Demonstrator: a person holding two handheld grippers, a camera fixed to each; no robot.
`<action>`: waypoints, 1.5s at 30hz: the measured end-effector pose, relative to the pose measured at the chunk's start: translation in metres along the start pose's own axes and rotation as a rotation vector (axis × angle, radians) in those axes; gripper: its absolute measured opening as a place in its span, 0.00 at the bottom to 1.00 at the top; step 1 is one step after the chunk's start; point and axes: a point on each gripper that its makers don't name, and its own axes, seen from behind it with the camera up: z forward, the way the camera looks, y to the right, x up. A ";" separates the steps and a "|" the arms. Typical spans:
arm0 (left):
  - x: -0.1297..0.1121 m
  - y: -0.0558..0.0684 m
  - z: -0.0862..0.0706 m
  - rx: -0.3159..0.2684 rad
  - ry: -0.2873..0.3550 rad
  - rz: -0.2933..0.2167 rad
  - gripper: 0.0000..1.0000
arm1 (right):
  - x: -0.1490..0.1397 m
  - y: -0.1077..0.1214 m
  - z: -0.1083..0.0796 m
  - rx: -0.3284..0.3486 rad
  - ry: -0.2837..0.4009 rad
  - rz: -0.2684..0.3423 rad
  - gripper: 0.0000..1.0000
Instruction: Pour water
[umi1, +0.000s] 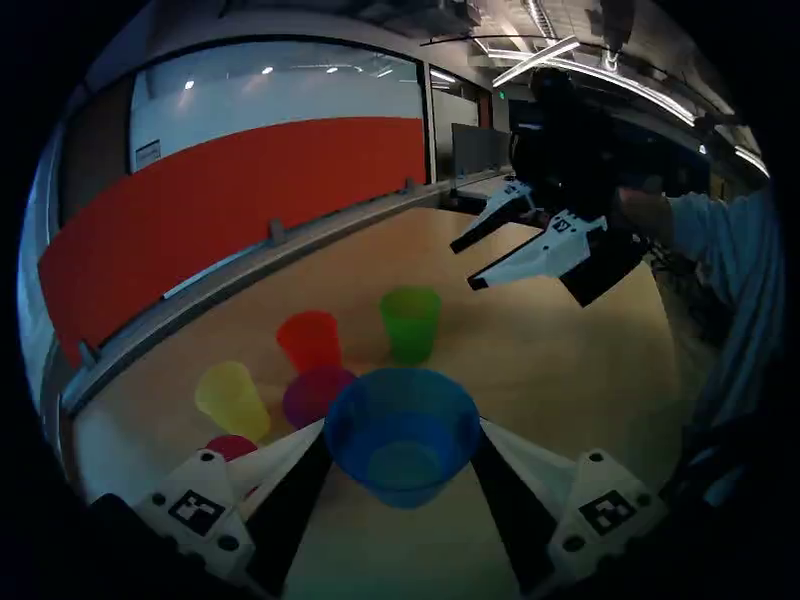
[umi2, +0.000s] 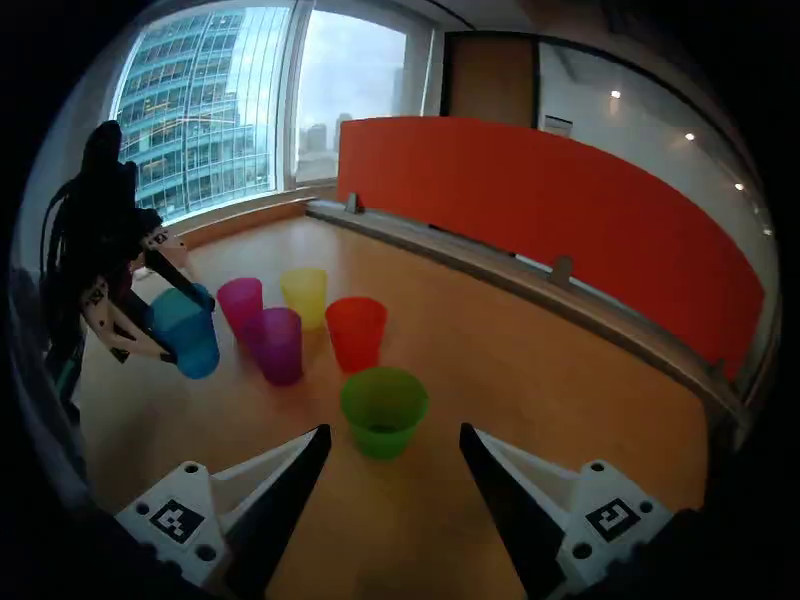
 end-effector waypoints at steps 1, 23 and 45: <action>0.003 -0.001 -0.002 0.006 0.009 -0.002 0.87 | -0.001 0.000 0.002 0.000 -0.002 -0.001 1.00; 0.048 -0.029 -0.052 0.114 0.170 -0.051 0.87 | -0.022 -0.010 0.047 0.021 -0.038 -0.007 1.00; 0.053 -0.056 -0.092 0.204 0.217 -0.079 0.87 | -0.020 -0.012 0.088 0.020 -0.048 0.001 1.00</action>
